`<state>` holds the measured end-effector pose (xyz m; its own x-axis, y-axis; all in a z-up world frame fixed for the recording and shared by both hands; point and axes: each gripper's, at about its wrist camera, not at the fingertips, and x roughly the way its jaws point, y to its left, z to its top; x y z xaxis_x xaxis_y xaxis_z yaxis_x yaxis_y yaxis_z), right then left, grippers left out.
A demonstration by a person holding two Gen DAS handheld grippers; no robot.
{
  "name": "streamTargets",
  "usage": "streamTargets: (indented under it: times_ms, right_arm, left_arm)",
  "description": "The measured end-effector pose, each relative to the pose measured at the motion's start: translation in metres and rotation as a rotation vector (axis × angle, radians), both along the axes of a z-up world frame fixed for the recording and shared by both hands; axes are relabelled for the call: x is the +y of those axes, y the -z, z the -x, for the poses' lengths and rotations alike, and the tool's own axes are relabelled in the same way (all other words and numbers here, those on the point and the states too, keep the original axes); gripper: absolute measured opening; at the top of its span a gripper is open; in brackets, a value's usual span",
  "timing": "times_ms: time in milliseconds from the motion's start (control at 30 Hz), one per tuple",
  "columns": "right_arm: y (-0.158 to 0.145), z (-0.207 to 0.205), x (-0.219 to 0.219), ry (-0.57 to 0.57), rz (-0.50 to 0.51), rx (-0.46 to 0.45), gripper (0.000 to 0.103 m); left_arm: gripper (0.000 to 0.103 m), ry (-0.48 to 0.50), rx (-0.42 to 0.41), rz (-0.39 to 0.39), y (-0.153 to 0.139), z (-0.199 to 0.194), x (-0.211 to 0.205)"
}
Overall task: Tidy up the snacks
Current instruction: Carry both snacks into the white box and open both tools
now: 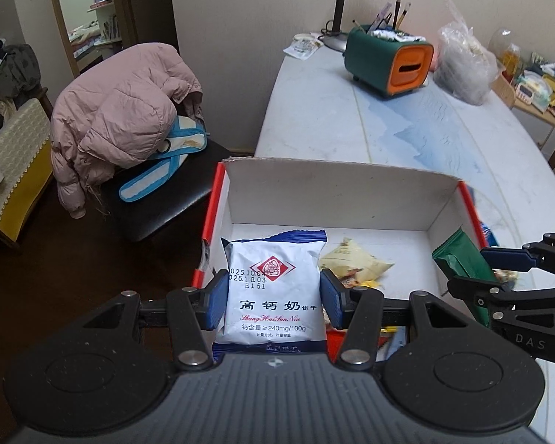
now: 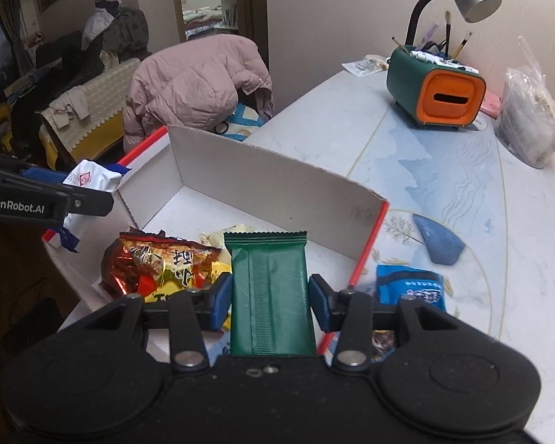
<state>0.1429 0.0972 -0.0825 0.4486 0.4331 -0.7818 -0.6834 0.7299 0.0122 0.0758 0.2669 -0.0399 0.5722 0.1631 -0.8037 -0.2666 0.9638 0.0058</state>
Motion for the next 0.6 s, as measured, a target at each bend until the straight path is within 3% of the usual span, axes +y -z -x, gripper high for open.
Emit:
streamTargets:
  times_ms: [600]
  right_arm:
    - [0.044,-0.012,0.047,-0.032,0.131,0.046,0.043]
  left_arm:
    - [0.051,0.057,0.158,-0.024,0.039,-0.05,0.012]
